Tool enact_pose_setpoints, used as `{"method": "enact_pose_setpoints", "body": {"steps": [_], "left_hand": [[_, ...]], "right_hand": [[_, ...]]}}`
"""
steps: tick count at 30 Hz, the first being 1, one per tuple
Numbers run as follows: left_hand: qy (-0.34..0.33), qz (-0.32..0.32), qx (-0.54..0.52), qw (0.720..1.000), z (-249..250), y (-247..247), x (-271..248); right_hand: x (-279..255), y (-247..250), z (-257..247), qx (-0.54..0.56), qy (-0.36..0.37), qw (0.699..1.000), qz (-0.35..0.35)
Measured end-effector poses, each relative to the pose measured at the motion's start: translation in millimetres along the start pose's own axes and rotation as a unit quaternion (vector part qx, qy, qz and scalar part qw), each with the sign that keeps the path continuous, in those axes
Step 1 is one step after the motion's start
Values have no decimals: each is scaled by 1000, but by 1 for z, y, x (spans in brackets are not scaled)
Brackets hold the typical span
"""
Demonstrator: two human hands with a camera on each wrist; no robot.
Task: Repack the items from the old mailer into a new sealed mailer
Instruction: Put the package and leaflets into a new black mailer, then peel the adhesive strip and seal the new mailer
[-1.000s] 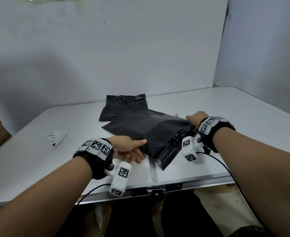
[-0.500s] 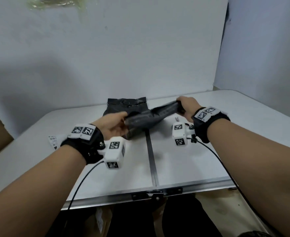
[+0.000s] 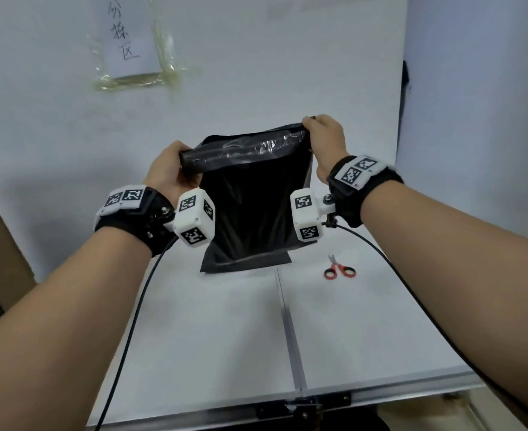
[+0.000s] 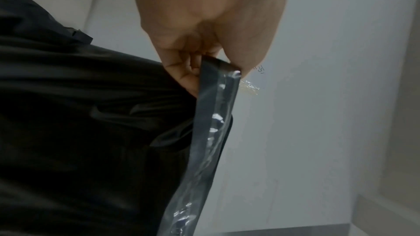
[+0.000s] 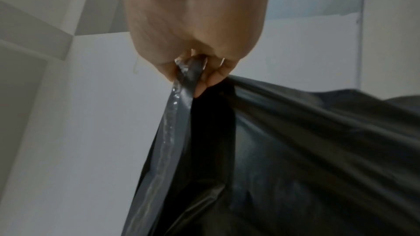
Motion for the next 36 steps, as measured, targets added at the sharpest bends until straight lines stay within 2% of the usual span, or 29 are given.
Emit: {"method": "enact_pose_setpoints", "body": {"steps": [4,9,13,17,19,22,24,26,28,31,34,36], "left_hand": [[32,-19,13,999,-6,-9,6],[66,-25,66,995,-35,-13,24],[45,-44,55,997,-41,-22,52],[-30,-73,30,996,-25,-46,69],[-49,-80,21,995,-28,-52,69],[-1,-64,33,997,-61,-39,55],[71,-52,56,995,-99,-21,38],[155,-42,90,983,-141,1,20],[229,-51,134,963,-178,20,2],[302,-69,240,920,-208,34,-26],[343,-81,314,882,-217,36,-49],[347,-86,371,857,-217,33,-56]], "right_hand": [[0,11,-2,27,-6,999,29],[11,32,27,46,-39,998,35],[21,46,35,21,-21,999,38],[19,55,9,53,49,996,49],[13,62,4,63,55,994,63],[-14,74,23,38,-1,995,95],[-39,84,54,-1,-80,992,94],[-70,90,91,-47,-162,984,62],[-96,98,123,-72,-227,969,57],[-134,107,152,-10,-309,949,69],[-154,116,173,4,-387,922,4],[-161,124,179,-1,-418,908,-34]]}}
Point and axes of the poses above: each hand's wrist, its own x-axis towards the middle knuckle, its own y-axis out of the back of the hand, z = x × y, the point moved 5 cm from there along x, towards the middle knuckle, and after that the axes turned 15 degrees about -z, right-handed, at the moved point
